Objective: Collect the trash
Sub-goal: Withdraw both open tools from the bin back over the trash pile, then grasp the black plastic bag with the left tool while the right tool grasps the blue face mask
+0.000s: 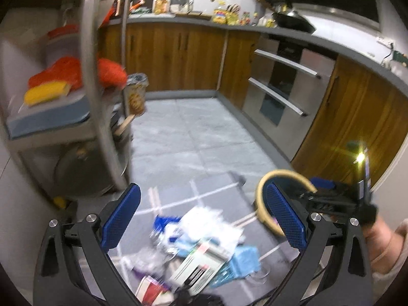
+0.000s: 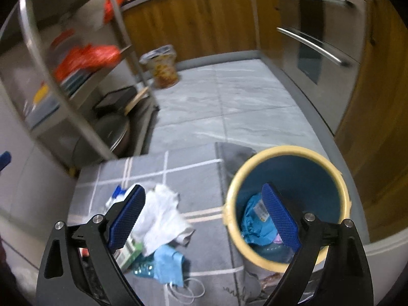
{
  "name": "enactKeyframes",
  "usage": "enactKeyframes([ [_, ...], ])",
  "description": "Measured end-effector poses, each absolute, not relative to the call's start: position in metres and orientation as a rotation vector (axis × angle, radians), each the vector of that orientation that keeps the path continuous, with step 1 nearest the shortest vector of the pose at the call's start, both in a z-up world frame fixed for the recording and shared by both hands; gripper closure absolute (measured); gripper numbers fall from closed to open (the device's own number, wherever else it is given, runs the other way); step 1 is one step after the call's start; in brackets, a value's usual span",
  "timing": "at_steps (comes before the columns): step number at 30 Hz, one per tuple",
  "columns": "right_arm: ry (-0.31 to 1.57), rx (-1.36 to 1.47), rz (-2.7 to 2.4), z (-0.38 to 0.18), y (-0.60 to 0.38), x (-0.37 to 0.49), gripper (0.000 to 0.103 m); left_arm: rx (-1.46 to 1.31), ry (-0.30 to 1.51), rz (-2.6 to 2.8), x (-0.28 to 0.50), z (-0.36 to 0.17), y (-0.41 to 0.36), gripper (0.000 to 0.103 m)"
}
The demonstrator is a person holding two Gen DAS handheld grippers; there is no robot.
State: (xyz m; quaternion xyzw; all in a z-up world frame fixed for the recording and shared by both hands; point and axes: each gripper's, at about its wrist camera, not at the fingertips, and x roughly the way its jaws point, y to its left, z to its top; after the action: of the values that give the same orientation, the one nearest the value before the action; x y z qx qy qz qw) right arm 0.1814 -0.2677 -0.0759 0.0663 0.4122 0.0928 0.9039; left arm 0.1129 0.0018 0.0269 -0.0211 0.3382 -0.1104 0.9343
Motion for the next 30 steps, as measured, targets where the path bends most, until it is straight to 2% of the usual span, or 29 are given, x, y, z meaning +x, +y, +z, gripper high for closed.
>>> enactKeyframes([
  [9,0.937,0.09,0.234,-0.093,-0.235,0.164,0.011,-0.081,0.806,-0.158,0.08,-0.024,0.032,0.006],
  [15,0.97,0.119,0.231,-0.099,-0.222,0.156,0.011,-0.014,0.805,-0.144,0.067,-0.041,0.024,0.006],
  [25,0.967,0.013,0.182,-0.111,-0.21,0.139,0.011,-0.043,0.817,-0.09,0.062,-0.066,0.012,0.006],
  [30,0.996,0.055,0.132,-0.128,-0.218,0.135,0.011,0.035,0.893,-0.07,0.054,-0.098,-0.003,0.006],
])
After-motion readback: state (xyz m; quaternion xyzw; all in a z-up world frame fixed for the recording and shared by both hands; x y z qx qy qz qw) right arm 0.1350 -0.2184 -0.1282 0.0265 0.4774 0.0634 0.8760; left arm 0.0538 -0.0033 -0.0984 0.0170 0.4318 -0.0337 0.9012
